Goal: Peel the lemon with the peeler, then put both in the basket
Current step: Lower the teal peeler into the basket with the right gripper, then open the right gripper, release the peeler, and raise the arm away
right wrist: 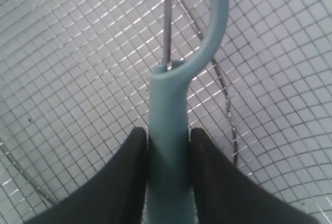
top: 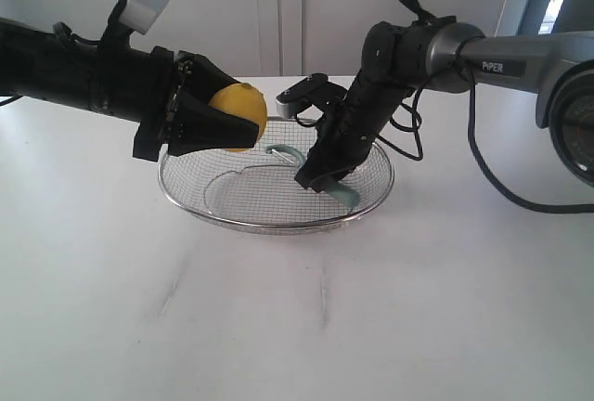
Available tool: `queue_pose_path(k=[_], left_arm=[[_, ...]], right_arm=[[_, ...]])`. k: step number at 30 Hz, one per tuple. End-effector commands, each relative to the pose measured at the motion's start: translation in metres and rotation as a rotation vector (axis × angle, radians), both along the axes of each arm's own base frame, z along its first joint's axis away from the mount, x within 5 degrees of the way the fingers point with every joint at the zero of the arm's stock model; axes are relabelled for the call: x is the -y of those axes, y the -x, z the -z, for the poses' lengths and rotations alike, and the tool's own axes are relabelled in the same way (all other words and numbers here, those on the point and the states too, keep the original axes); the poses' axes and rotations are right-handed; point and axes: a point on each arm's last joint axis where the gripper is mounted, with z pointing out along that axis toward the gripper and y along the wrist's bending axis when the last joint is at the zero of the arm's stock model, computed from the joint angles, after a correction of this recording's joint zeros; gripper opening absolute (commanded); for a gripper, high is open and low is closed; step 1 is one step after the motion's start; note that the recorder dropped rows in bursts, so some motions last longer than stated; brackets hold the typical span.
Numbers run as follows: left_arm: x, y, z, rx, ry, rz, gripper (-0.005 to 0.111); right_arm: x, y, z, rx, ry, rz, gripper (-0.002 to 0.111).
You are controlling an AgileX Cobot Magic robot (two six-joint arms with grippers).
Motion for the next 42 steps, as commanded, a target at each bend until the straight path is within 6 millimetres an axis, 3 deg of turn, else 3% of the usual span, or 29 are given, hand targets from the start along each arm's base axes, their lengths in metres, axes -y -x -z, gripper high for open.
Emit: queue_pose_path(k=[1,12,22,28,42], left_arm=[[0.000,0.009,-0.010,-0.020,0.068,0.072,0.000],[0.000,0.009,-0.010,-0.020,0.068,0.072,0.000],[0.000,0.009,-0.010,-0.020,0.068,0.072,0.000],[0.000,0.009,-0.010,-0.020,0.068,0.072,0.000],[0.000,0.009,-0.010,-0.020,0.068,0.072,0.000]], right_arm=[[0.003,-0.002,0.000,0.014,0.022,-0.016,0.000],[0.004,-0.004,0.000,0.036,0.026,0.008,0.001],[0.004,-0.005,-0.001,0.039,0.020,0.029,0.031],[0.003,-0.008,-0.002,0.062,0.004,0.059,0.040],[0.005,0.001,-0.041,0.043,-0.035,0.135,0.044]])
